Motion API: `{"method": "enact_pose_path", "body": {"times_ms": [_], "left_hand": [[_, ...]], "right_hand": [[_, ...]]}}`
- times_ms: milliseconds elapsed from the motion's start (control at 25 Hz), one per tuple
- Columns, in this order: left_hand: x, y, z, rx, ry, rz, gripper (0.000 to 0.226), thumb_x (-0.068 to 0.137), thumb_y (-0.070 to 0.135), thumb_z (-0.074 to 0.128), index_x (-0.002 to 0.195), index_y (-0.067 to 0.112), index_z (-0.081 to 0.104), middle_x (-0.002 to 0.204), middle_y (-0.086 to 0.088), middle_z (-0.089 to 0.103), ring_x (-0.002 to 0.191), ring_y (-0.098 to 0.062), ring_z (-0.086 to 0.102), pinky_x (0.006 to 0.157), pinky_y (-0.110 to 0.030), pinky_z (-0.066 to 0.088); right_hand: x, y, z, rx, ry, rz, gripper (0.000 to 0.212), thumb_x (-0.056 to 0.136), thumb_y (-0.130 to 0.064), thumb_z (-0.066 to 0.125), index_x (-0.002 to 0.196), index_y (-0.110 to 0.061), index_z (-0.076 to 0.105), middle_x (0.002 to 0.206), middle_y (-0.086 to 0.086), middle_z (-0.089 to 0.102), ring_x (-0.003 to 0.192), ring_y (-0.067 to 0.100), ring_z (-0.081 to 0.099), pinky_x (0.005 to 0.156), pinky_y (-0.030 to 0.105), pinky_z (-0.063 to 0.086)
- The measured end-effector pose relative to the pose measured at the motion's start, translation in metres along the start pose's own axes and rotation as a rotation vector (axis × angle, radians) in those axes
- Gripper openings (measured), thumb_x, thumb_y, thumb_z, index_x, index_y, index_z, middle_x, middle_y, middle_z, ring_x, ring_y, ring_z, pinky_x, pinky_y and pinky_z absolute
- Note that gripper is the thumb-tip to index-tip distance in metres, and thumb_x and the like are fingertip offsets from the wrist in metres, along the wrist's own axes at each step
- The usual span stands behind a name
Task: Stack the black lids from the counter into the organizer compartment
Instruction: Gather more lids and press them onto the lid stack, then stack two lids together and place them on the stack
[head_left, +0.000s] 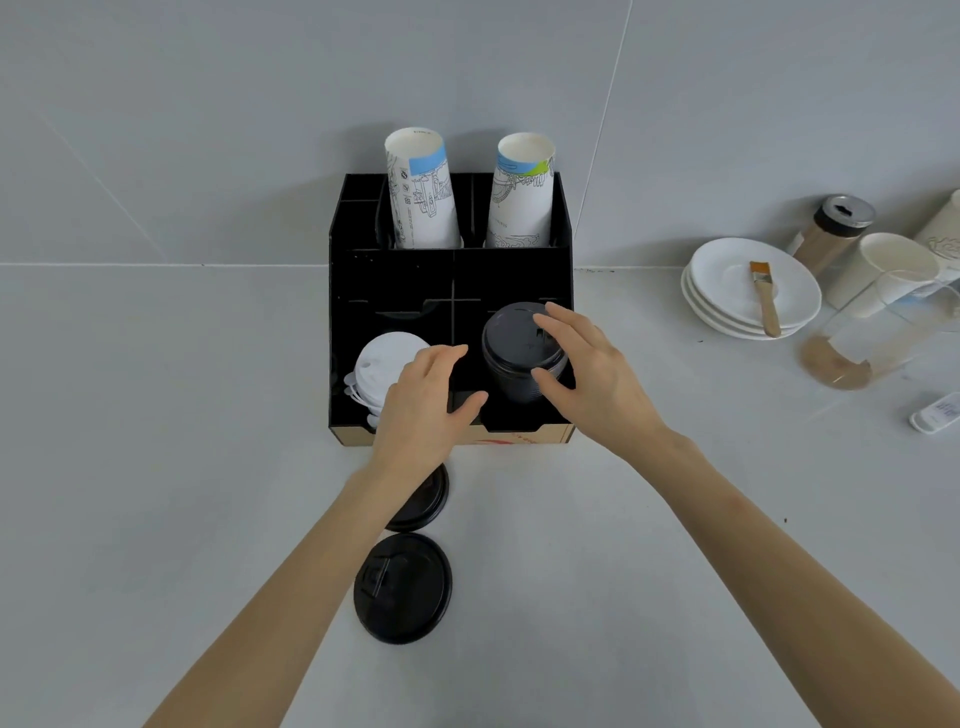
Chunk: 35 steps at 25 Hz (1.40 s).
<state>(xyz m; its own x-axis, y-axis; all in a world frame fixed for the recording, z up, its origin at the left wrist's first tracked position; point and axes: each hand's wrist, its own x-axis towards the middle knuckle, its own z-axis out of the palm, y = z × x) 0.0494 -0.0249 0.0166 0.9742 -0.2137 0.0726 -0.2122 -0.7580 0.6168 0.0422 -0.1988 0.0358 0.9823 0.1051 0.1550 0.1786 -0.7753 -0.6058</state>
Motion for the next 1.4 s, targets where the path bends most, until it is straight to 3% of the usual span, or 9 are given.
{"method": "enact_pose_path", "body": {"times_ms": [320, 440, 680, 960, 1400], "left_hand": [[-0.051, -0.033, -0.024, -0.004, 0.045, -0.071, 0.043, 0.082, 0.021, 0.061, 0.122, 0.011, 0.047, 0.124, -0.012, 0.054, 0.111, -0.03, 0.05, 0.092, -0.042, 0.043], [-0.07, -0.05, -0.024, -0.015, 0.028, -0.15, 0.042, 0.082, 0.021, 0.06, 0.122, 0.013, 0.047, 0.125, -0.011, 0.053, 0.114, -0.029, 0.049, 0.097, -0.044, 0.042], [-0.088, -0.073, -0.017, -0.021, -0.052, -0.281, 0.046, 0.082, 0.022, 0.061, 0.123, 0.013, 0.045, 0.13, -0.011, 0.048, 0.117, -0.03, 0.046, 0.099, -0.043, 0.039], [-0.09, -0.09, -0.007, -0.017, -0.179, -0.324, 0.057, 0.079, 0.03, 0.063, 0.128, 0.013, 0.04, 0.132, -0.012, 0.046, 0.118, -0.031, 0.044, 0.1, -0.043, 0.038], [-0.088, -0.09, -0.004, -0.037, -0.183, -0.277, 0.056, 0.08, 0.02, 0.064, 0.129, 0.01, 0.038, 0.133, -0.011, 0.044, 0.119, -0.029, 0.044, 0.103, -0.04, 0.036]], "right_hand": [[-0.031, -0.033, 0.032, 0.059, -0.071, -0.125, 0.049, 0.085, -0.011, 0.054, 0.131, -0.014, 0.036, 0.141, 0.005, 0.041, 0.13, 0.018, 0.038, 0.104, 0.023, 0.029], [-0.04, -0.036, 0.051, 0.058, -0.143, -0.14, 0.048, 0.086, -0.012, 0.053, 0.13, -0.014, 0.037, 0.141, 0.004, 0.041, 0.13, 0.017, 0.037, 0.102, 0.02, 0.027], [-0.047, -0.034, 0.083, 0.076, -0.285, -0.112, 0.05, 0.084, -0.012, 0.055, 0.13, -0.016, 0.036, 0.139, 0.004, 0.042, 0.128, 0.019, 0.04, 0.103, 0.028, 0.034], [-0.05, -0.028, 0.111, 0.033, -0.433, -0.022, 0.055, 0.085, -0.018, 0.054, 0.134, -0.014, 0.03, 0.143, 0.003, 0.036, 0.131, 0.019, 0.035, 0.108, 0.029, 0.028], [-0.051, -0.028, 0.119, 0.081, -0.393, 0.017, 0.053, 0.083, -0.016, 0.057, 0.131, -0.013, 0.035, 0.141, 0.004, 0.04, 0.126, 0.023, 0.041, 0.106, 0.035, 0.036]]}}
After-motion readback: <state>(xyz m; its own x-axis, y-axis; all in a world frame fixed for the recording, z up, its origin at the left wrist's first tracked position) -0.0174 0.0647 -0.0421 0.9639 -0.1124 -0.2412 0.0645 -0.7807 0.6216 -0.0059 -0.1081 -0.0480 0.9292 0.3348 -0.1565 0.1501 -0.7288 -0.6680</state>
